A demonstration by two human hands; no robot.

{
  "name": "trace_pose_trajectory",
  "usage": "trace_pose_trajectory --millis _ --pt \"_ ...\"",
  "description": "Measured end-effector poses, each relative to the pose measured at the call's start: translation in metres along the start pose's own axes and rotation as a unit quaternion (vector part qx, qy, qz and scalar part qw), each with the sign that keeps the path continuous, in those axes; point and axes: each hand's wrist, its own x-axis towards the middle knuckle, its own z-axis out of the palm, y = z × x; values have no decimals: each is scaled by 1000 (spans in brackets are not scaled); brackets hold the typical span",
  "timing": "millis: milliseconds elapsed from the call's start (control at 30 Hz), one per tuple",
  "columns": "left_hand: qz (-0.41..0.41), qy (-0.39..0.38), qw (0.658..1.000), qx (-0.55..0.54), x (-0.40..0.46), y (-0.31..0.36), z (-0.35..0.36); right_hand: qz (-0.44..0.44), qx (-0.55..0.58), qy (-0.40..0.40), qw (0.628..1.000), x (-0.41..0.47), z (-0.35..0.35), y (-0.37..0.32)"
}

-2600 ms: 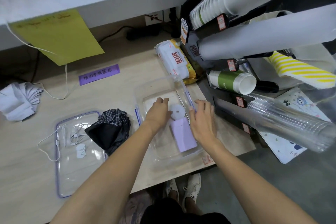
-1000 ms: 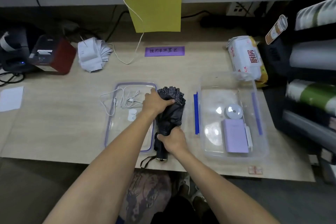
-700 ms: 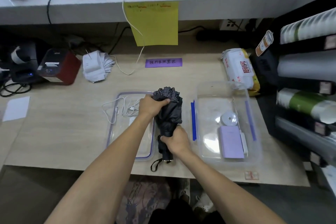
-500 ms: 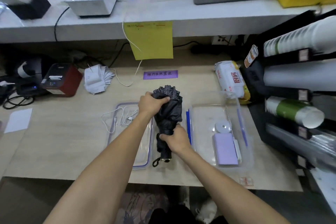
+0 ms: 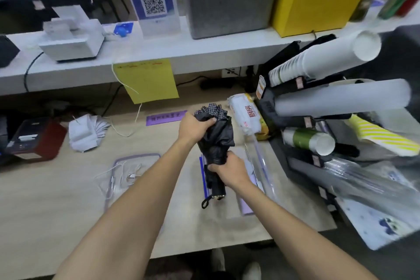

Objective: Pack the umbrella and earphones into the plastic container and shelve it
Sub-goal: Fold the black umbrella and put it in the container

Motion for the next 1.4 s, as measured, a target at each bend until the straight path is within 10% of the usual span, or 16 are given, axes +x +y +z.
trace_pose_trajectory --millis 300,933,1400 --pt "12 -107 989 99 -11 -30 52 60 8 -26 998 -4 -1 62" --pt "69 -77 954 282 -1 -64 64 107 -38 -80 990 21 26 82" --pt "192 -82 871 445 7 -81 73 148 -96 -102 979 34 39 93"
